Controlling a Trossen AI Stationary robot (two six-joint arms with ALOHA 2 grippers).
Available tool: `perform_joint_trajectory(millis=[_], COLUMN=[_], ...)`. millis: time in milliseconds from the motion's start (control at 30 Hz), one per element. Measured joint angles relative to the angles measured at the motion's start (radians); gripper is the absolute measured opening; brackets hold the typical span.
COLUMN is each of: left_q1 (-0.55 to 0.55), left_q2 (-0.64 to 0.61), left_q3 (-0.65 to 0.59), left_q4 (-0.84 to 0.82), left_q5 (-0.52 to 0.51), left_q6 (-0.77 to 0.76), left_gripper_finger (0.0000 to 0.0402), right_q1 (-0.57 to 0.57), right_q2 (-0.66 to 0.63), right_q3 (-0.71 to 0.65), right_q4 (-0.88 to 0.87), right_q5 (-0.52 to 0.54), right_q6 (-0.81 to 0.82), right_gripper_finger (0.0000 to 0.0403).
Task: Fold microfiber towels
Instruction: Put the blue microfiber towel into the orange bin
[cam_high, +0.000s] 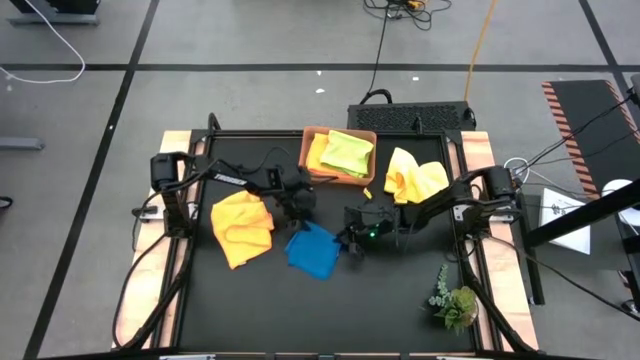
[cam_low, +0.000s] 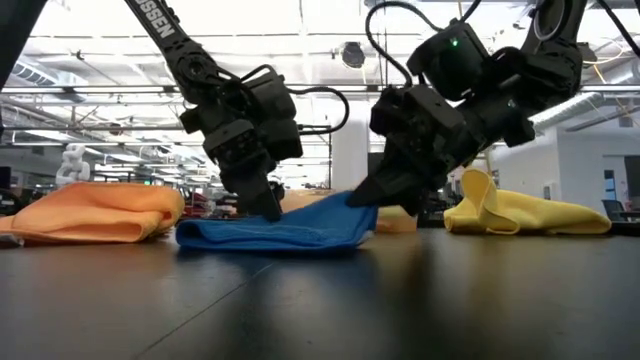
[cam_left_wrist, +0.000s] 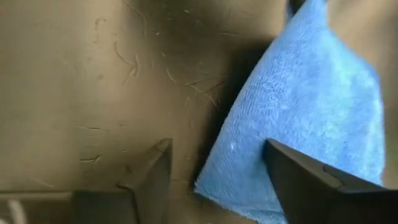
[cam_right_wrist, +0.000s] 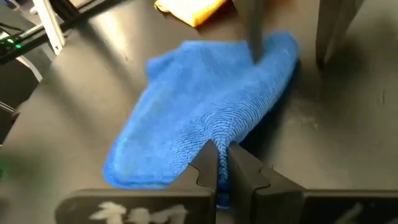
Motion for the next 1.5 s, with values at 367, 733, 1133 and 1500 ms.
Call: perform_joint_trajectory(millis=[367, 733, 1133, 1500], left_q1=[-0.009, 0.018, 0.154, 0.300], left_q2=[-0.068, -0.295, -0.200, -0.077], left_q3=[0.000, 0.054, 0.151, 0.197], left_q4=[-0.035, -0.049, 0.053, 0.234], left_q5=[-0.032, -0.263, -0.405, -0.366], left_q6=[0.094, 0.202, 0.259, 0.276], left_gripper_finger=[0.0016, 0.0006, 0.0004, 0.0004], right_q1=[0.000, -0.055, -0.332, -0.506], right_q2=[-0.152, -0.369, -0.409, -0.366], right_q3=[0.000, 0.002, 0.002, 0.003], right_q4=[-0.212, -0.348, -0.359, -0.266], right_q5=[0.108, 0.344, 0.444, 0.416], right_q6=[-0.059, -0.171, -0.309, -0.430], right_gripper_finger=[0.0004, 0.0003, 0.0002, 0.0002])
